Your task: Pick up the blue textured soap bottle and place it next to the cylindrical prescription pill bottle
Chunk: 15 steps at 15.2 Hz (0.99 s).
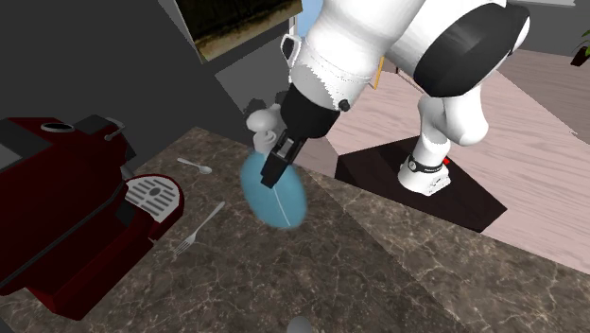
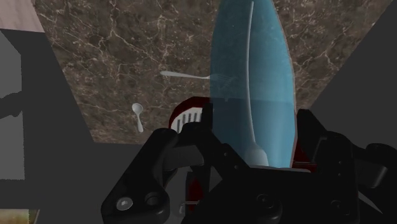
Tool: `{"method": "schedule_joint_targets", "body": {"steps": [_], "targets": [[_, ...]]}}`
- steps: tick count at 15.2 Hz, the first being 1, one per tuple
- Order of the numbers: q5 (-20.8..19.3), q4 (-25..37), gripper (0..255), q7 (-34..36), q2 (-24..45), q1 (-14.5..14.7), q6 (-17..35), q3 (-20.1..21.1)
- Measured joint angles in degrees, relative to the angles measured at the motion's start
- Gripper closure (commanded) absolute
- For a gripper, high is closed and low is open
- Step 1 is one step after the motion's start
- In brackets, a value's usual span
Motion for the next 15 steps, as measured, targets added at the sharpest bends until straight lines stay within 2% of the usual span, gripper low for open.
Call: {"method": "schedule_joint_targets", "body": {"steps": [15], "targets": [[0.41,-14.82,255,3.26,-2.54,-2.45,12.24,-0.49]]}}
